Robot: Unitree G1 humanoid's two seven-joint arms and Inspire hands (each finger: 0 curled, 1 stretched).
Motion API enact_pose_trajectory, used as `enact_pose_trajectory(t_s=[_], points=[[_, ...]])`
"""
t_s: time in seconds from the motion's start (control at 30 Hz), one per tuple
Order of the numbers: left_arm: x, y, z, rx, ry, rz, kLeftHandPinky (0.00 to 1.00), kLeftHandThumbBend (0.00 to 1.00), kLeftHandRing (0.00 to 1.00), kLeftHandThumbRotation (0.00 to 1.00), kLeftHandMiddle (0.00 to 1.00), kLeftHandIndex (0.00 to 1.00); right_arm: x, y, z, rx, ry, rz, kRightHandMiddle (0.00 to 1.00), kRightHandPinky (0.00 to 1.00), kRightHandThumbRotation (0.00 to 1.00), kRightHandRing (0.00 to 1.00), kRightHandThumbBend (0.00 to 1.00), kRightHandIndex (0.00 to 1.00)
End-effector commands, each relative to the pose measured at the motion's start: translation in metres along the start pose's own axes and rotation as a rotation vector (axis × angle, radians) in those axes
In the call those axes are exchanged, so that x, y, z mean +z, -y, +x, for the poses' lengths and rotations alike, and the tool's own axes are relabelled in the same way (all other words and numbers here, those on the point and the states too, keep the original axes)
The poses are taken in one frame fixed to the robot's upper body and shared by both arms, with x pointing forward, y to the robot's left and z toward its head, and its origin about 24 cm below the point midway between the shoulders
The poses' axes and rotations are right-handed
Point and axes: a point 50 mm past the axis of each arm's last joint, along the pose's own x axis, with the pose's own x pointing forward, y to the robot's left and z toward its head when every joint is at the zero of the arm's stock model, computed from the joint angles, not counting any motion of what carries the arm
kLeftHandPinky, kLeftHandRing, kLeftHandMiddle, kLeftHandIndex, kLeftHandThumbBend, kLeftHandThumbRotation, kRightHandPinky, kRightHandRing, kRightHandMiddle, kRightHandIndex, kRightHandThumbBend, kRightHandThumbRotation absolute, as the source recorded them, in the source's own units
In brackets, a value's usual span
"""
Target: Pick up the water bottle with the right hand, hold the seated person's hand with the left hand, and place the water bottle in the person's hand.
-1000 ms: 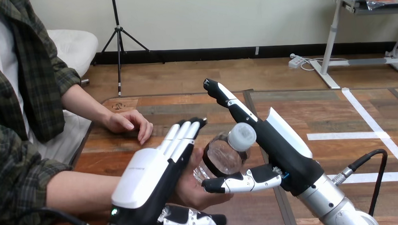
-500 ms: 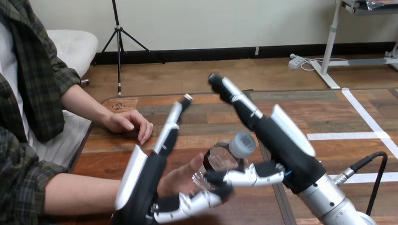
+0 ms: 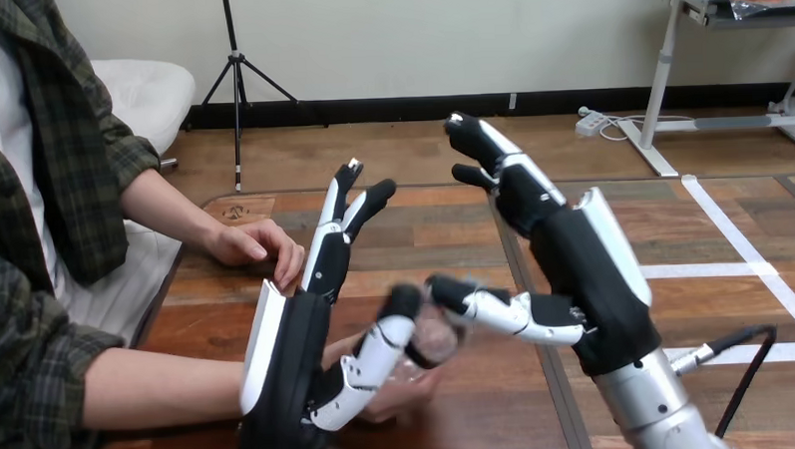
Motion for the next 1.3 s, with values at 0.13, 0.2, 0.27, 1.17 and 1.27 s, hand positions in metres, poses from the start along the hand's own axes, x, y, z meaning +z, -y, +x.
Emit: enact_pose_trajectory(t_s=[0.13,0.2,0.27,1.17,1.27], points=[[0.006,0.002,0.008,0.056,0.067,-0.029,1.00,0.13,0.90,0.92,0.89,0.96,0.005,-0.001,0.000,-0.153,0.061,0.072,0.90,0.80,0.30,0.88,0.59,0.85],[0.007,0.004,0.008,0.063,0.072,-0.034,1.00,0.12,0.90,0.94,0.89,0.96,0.005,-0.002,-0.001,-0.176,0.068,0.087,0.89,0.79,0.30,0.88,0.58,0.84],[0.008,0.005,0.008,0.071,0.076,-0.032,1.00,0.10,0.89,0.96,0.88,0.95,0.006,-0.003,-0.001,-0.191,0.076,0.092,0.88,0.78,0.29,0.87,0.57,0.83],[0.017,0.024,0.008,0.149,0.146,-0.138,1.00,0.00,0.85,1.00,0.83,0.93,0.004,-0.017,-0.012,-0.316,0.123,0.090,0.83,0.68,0.38,0.80,0.45,0.76],[0.018,0.024,0.009,0.145,0.148,-0.132,1.00,0.00,0.84,1.00,0.82,0.92,0.003,-0.018,-0.013,-0.323,0.119,0.086,0.82,0.68,0.39,0.79,0.45,0.76]])
